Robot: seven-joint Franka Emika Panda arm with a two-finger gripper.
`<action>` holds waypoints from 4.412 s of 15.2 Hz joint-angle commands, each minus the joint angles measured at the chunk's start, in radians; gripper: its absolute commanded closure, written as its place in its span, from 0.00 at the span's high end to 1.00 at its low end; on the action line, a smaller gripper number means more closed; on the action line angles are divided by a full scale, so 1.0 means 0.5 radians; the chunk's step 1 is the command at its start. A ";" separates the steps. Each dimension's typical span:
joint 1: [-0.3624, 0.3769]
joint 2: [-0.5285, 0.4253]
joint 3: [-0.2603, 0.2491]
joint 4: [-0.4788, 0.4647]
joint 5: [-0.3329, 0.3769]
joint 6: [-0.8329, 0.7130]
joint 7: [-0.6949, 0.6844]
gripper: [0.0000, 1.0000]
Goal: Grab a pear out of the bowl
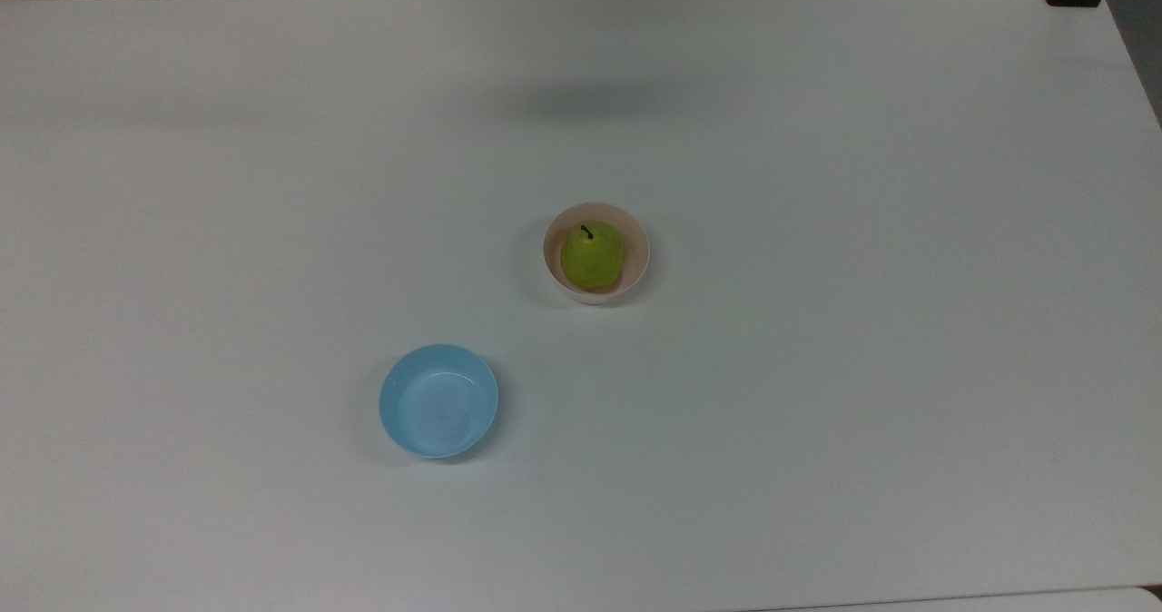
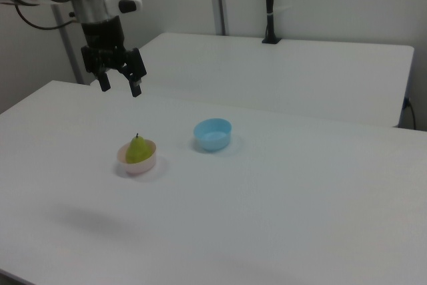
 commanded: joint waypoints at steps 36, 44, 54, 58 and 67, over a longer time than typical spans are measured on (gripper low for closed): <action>0.398 1.019 0.018 -0.033 -0.018 1.051 -0.023 0.81; 0.398 1.029 0.018 -0.033 -0.045 1.048 -0.023 0.40; 0.395 0.866 0.015 -0.014 -0.045 0.931 0.069 0.39; 0.392 0.838 0.015 0.142 -0.039 0.693 0.073 0.40; 0.208 0.762 -0.086 0.283 -0.045 0.520 -0.083 0.40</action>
